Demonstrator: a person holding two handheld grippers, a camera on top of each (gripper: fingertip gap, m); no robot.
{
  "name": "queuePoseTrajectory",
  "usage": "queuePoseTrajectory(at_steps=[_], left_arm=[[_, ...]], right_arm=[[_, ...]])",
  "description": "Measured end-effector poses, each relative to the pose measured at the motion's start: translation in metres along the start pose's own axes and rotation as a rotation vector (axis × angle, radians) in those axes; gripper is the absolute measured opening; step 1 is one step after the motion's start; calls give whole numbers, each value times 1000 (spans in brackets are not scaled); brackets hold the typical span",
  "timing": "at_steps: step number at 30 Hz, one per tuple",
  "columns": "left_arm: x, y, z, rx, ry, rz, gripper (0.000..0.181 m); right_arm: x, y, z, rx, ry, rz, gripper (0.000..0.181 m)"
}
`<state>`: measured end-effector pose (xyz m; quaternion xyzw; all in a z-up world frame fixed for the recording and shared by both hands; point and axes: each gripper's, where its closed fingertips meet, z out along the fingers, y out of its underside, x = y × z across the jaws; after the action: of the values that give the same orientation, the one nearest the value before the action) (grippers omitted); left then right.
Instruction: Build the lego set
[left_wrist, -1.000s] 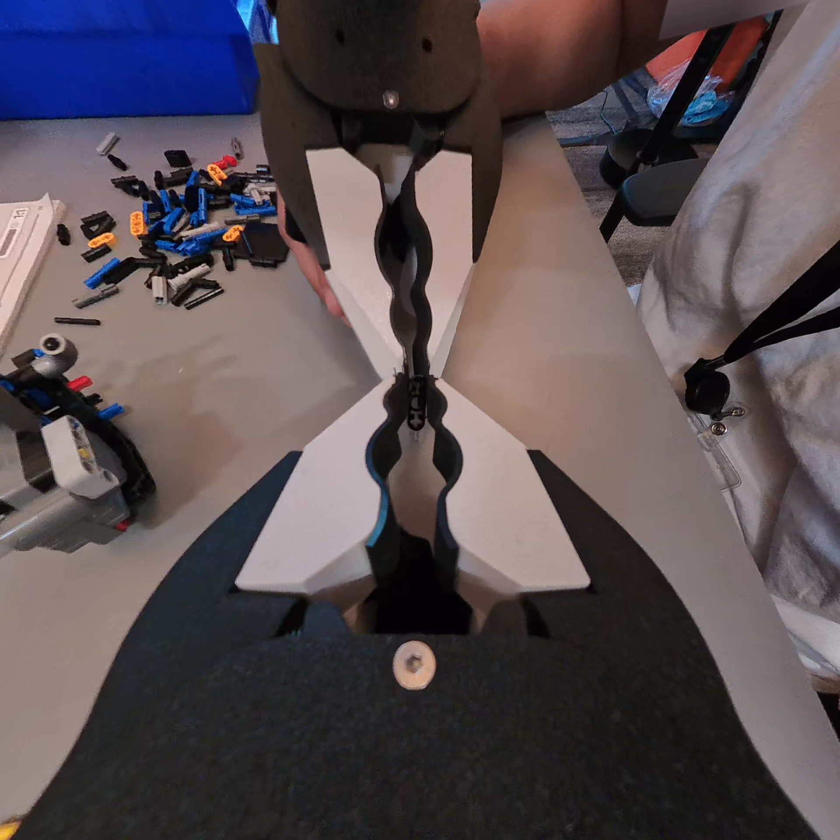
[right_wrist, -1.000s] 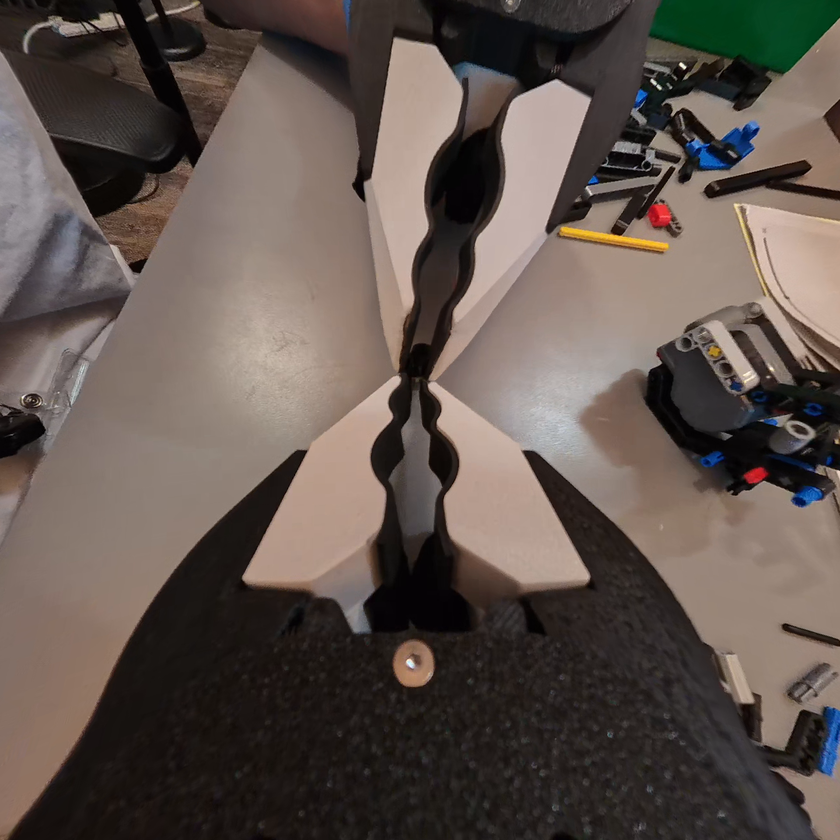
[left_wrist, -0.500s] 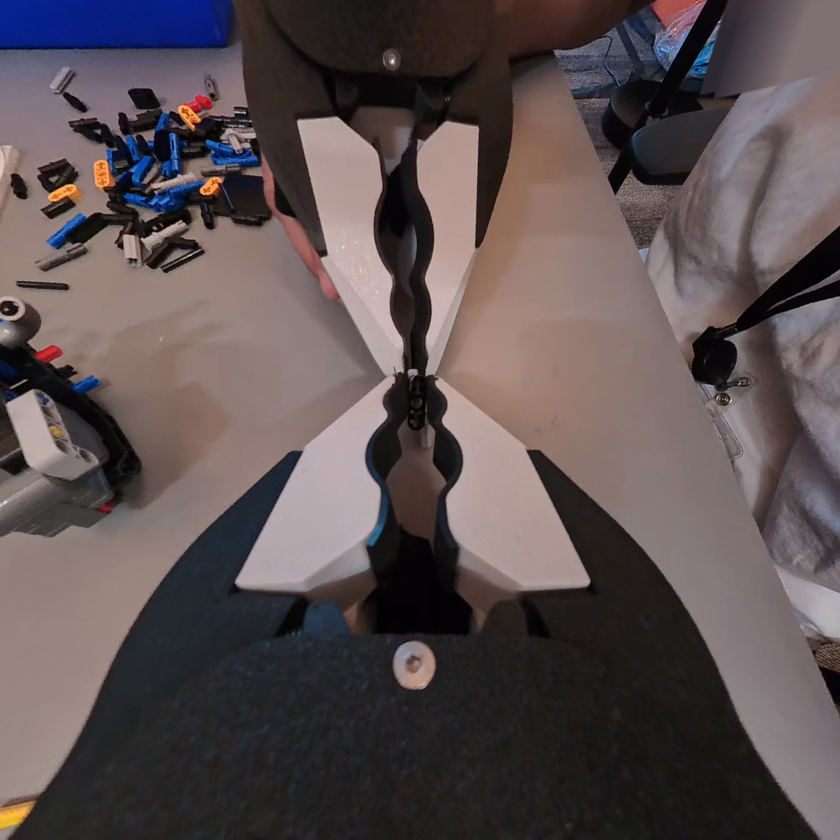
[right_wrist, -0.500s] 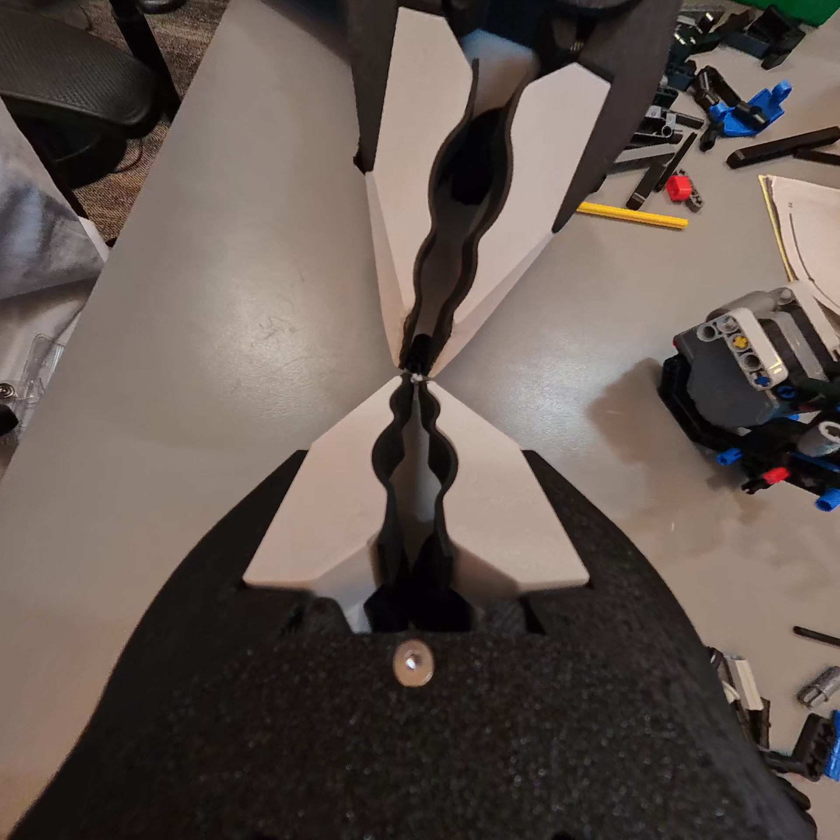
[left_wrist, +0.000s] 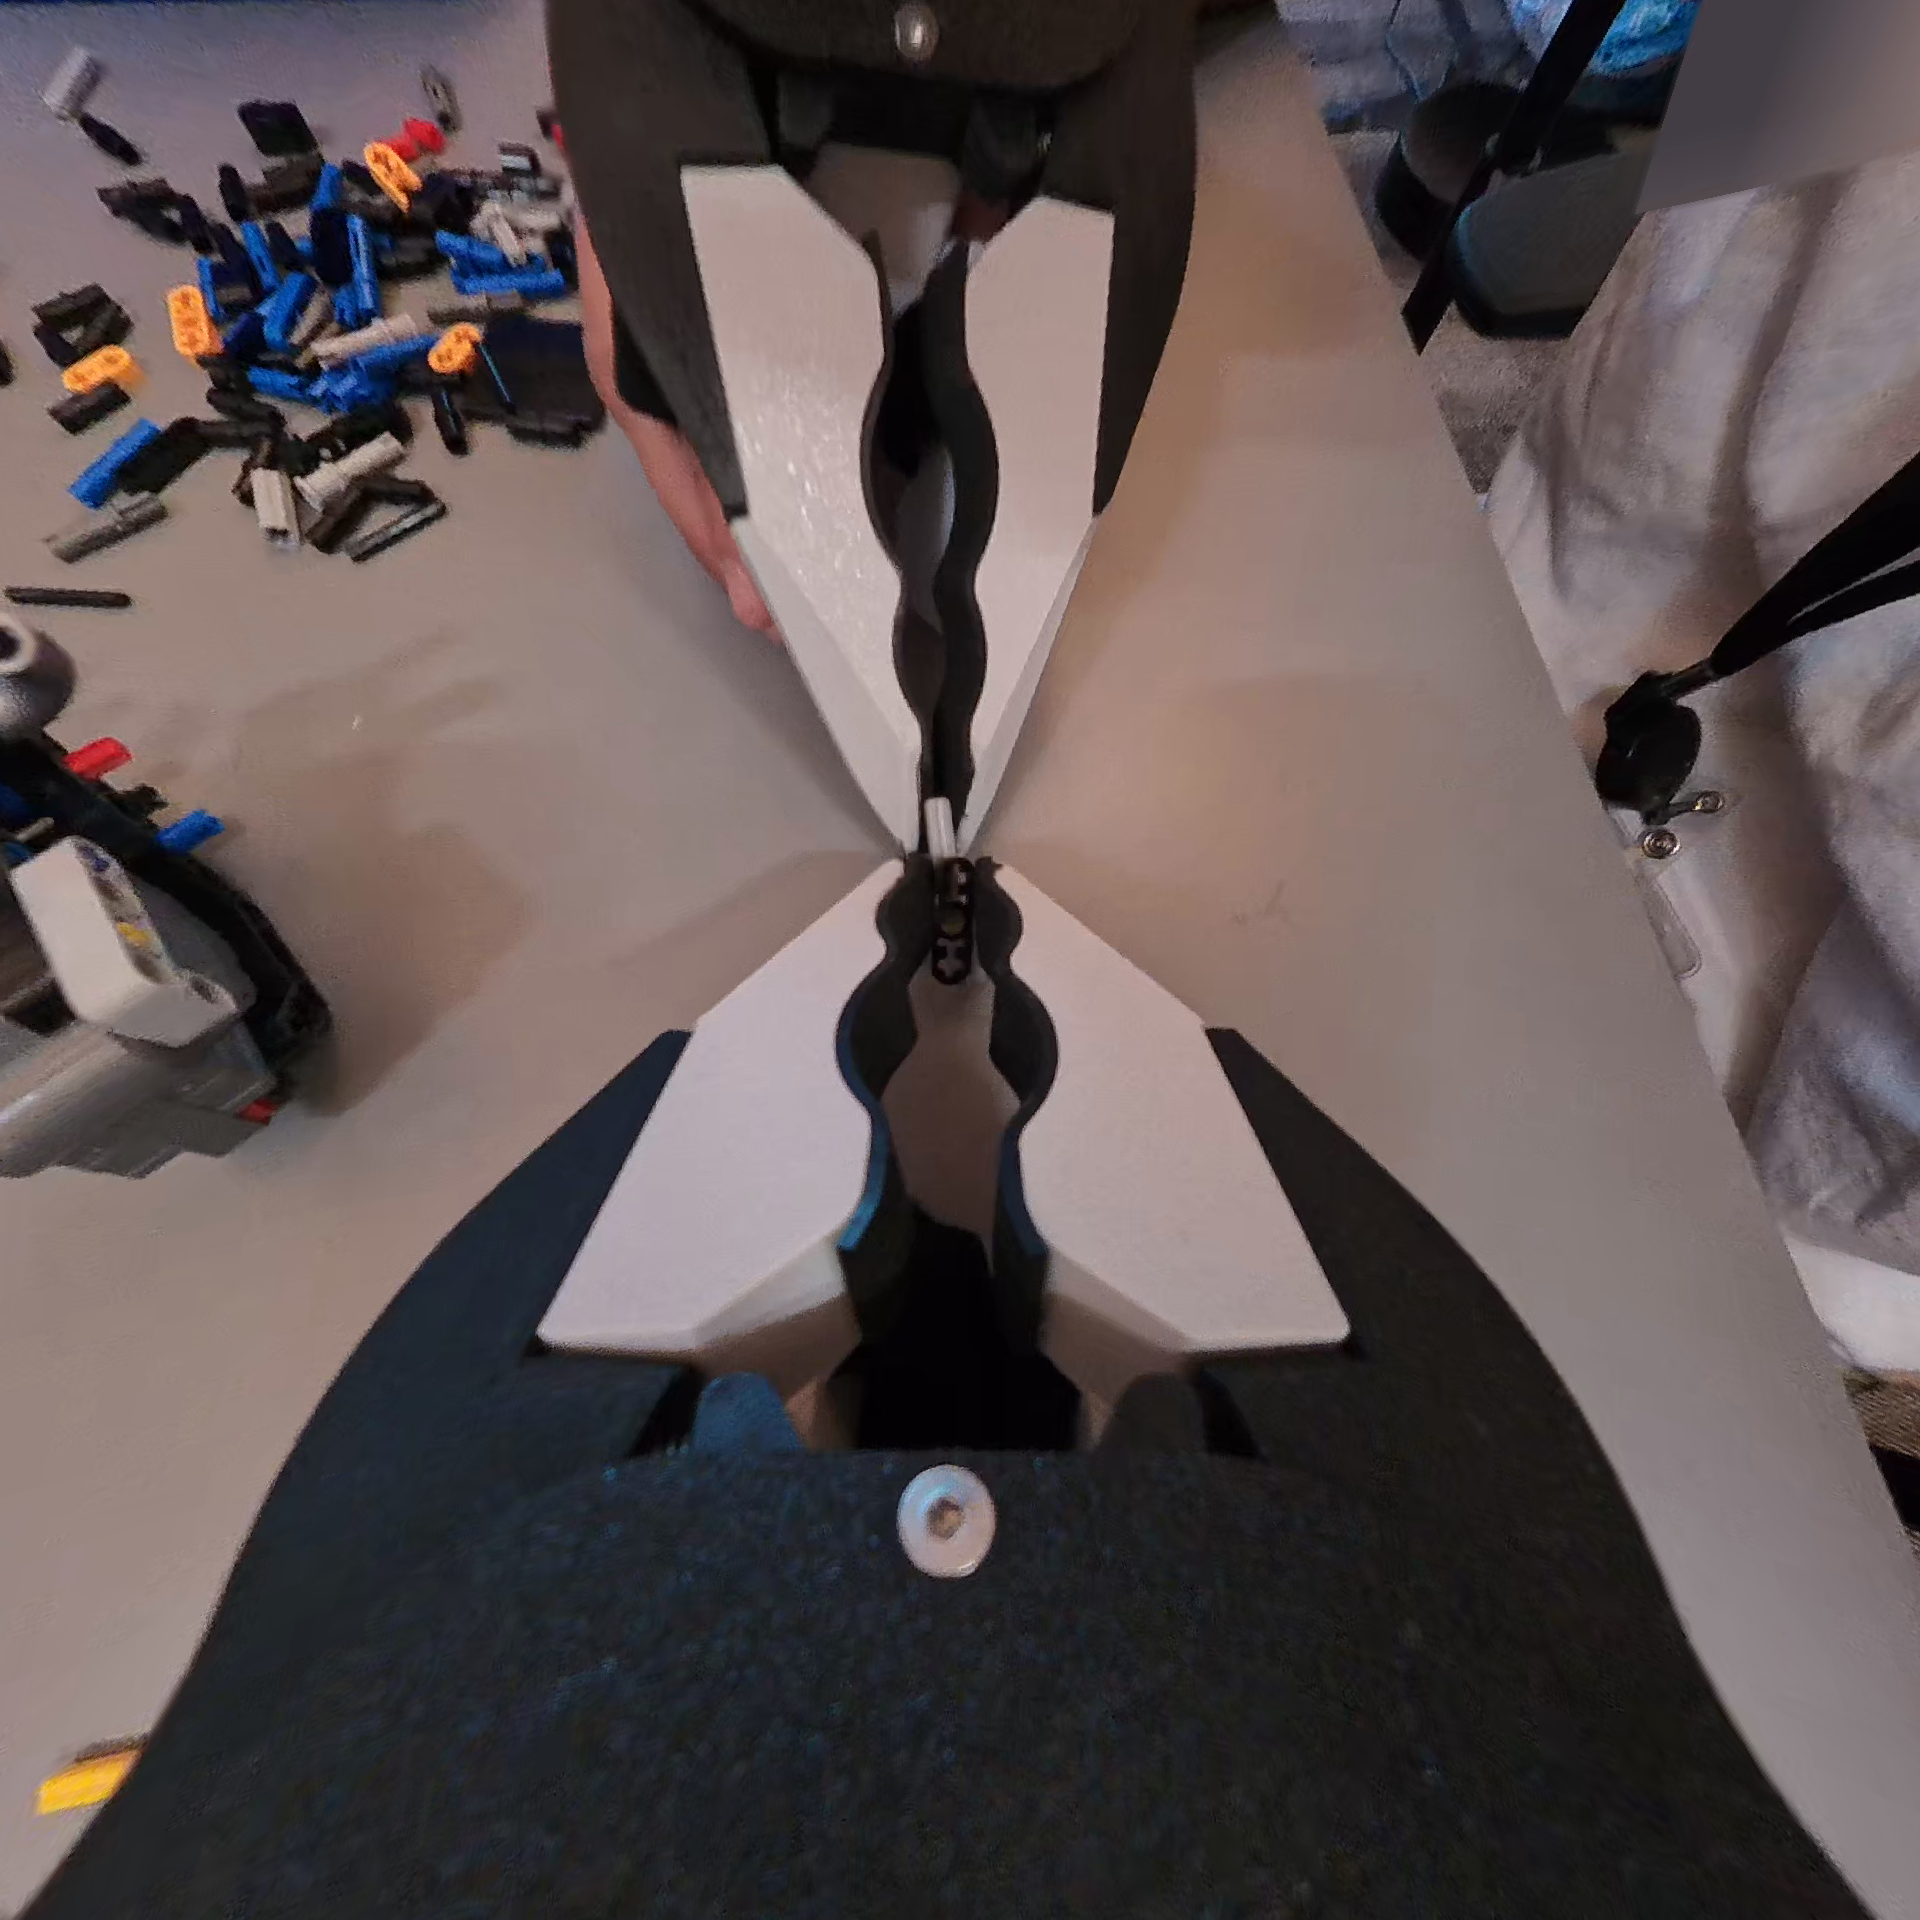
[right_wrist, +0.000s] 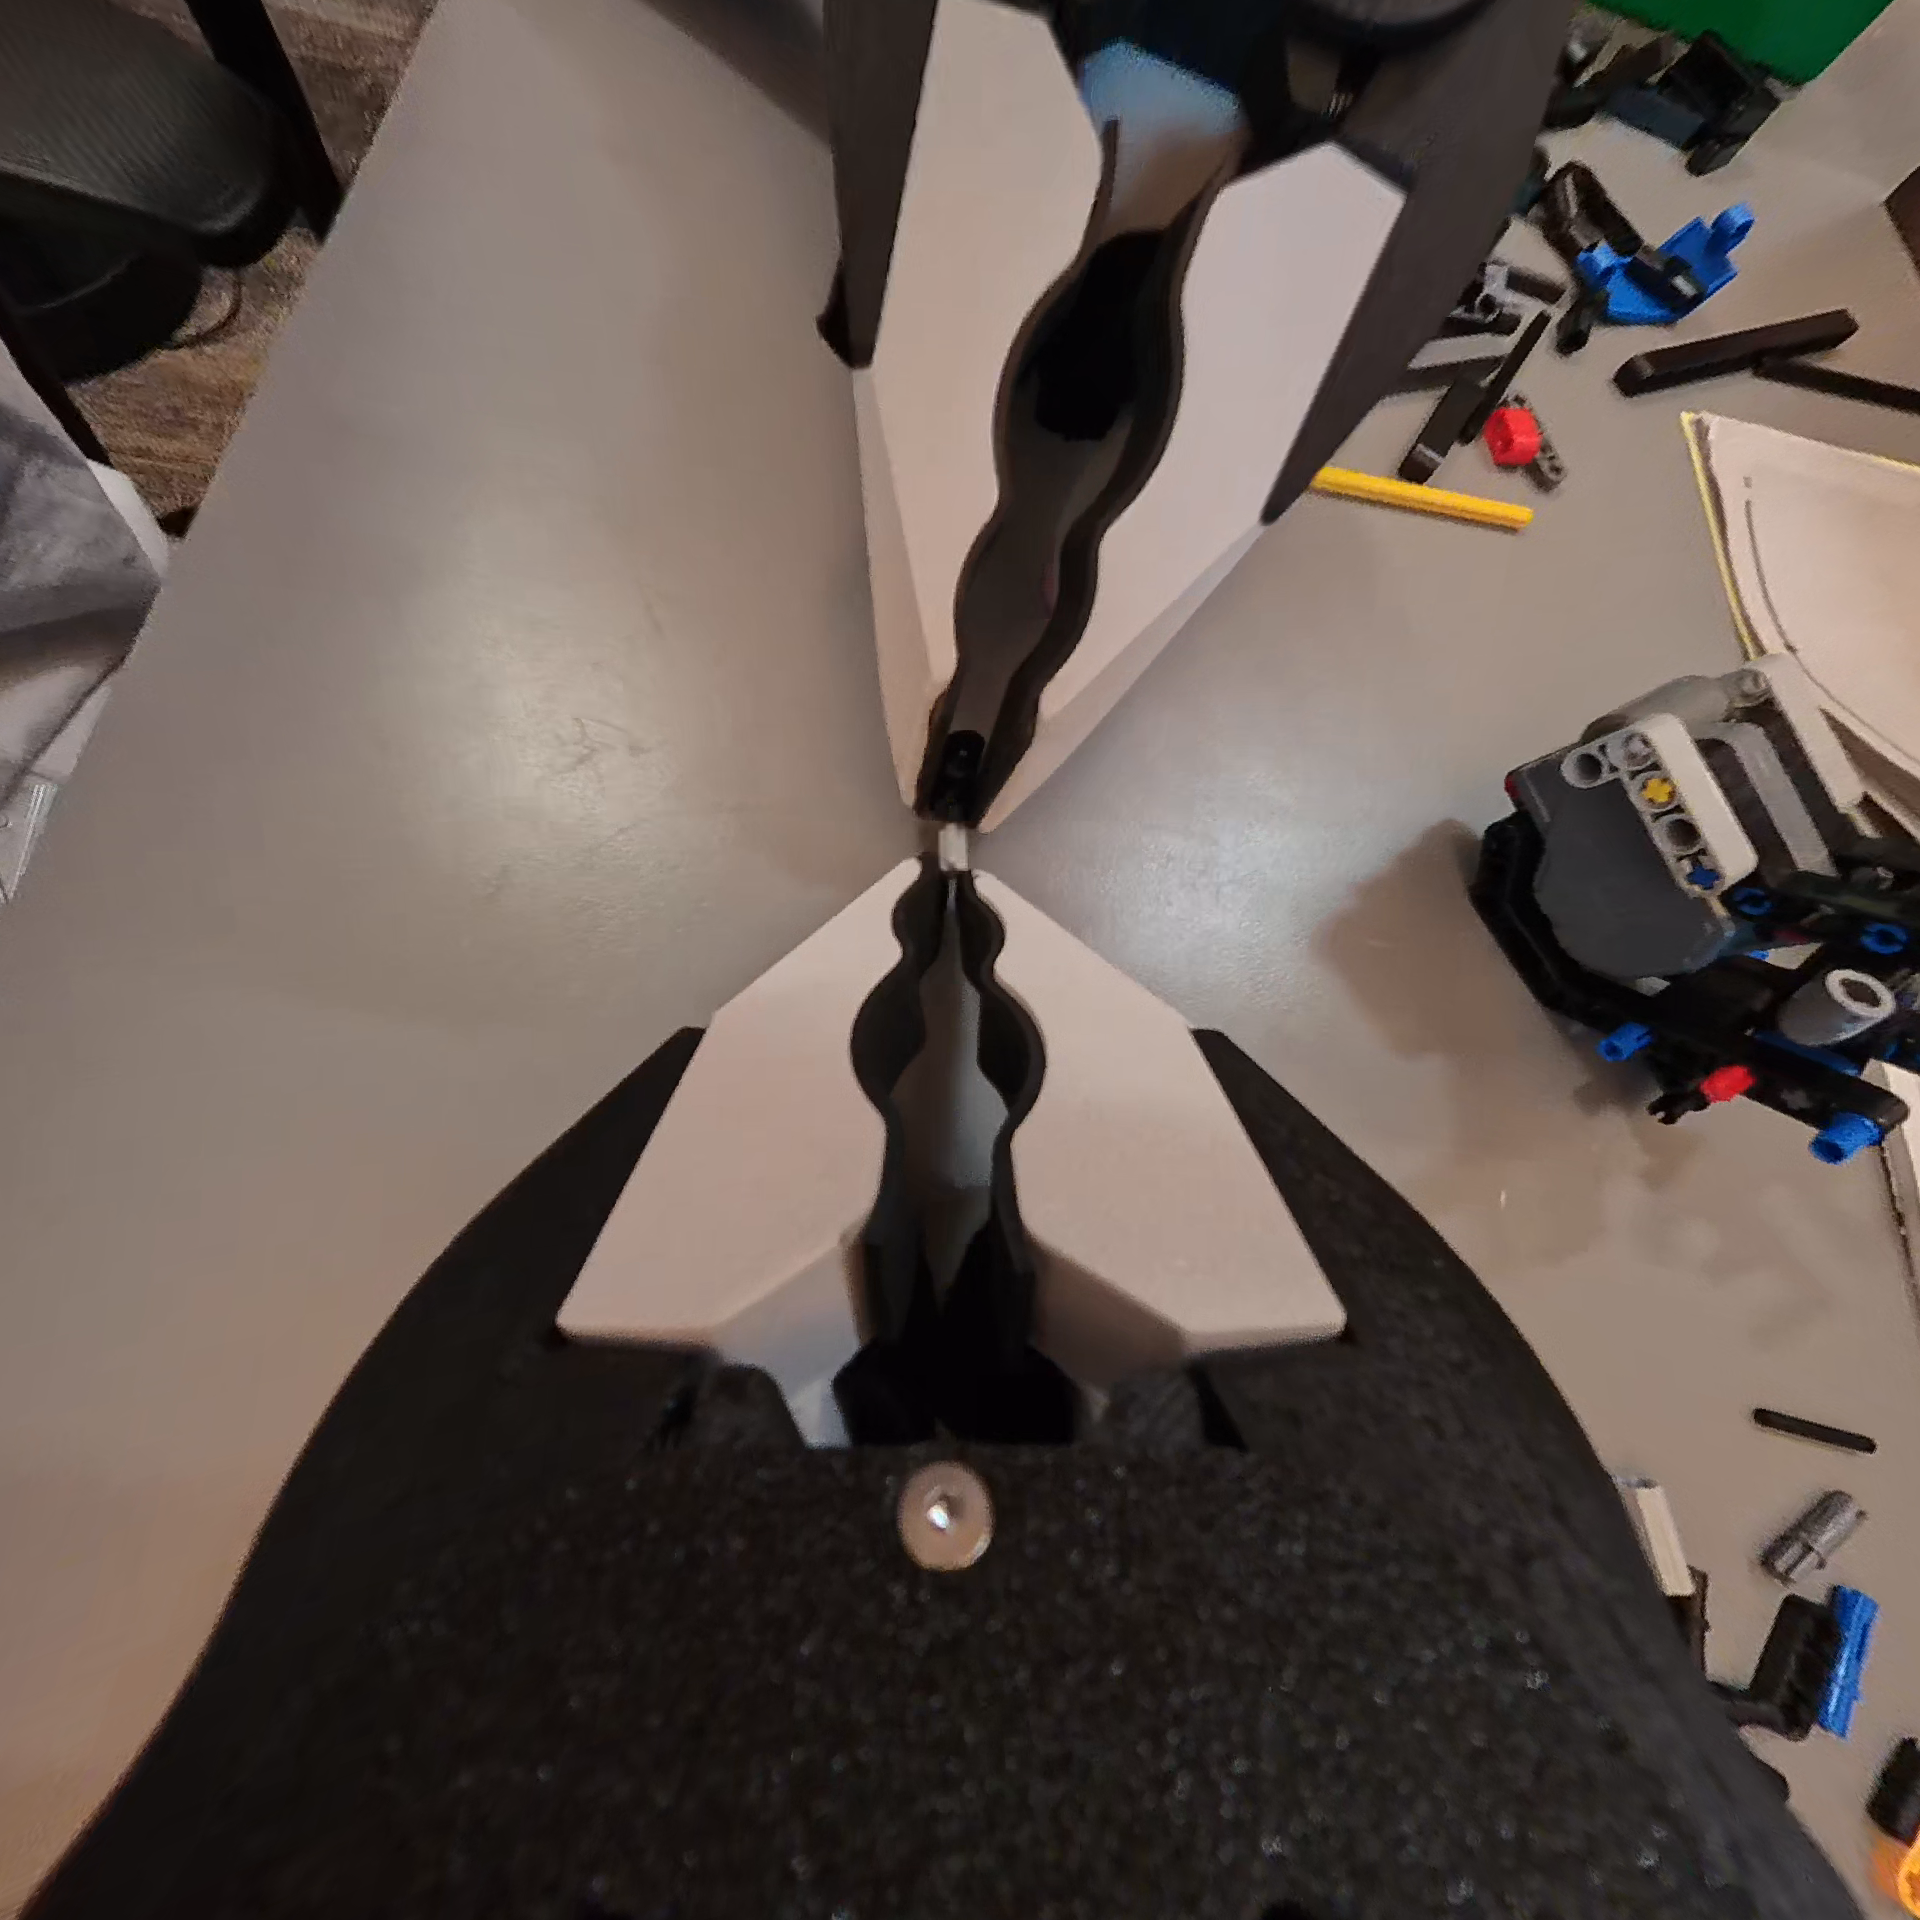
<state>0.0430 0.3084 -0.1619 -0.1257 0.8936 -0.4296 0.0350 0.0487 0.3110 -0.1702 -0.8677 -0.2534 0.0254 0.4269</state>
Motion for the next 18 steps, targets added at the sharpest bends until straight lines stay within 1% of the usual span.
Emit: queuePoseTrajectory(at_steps=[1,7,11,14,16,18], left_arm=[[0,0,0,-5,-6,8,6],[0,-2,-5,-10,-12,20,6],[3,1,-1,-15,5,13,5],[-5,10,0,-68,-36,28,6],[-6,9,-2,-60,-40,27,6],[-6,8,-4,-62,-48,43,6]], right_arm=[[0,0,0,-4,-1,2,1],[3,-10,-8,60,-3,24,0],[1,-21,-10,113,-8,34,0],[3,-14,-7,70,17,6,0],[3,-10,-9,52,11,-22,2],[15,2,-22,-28,75,-94,4]])
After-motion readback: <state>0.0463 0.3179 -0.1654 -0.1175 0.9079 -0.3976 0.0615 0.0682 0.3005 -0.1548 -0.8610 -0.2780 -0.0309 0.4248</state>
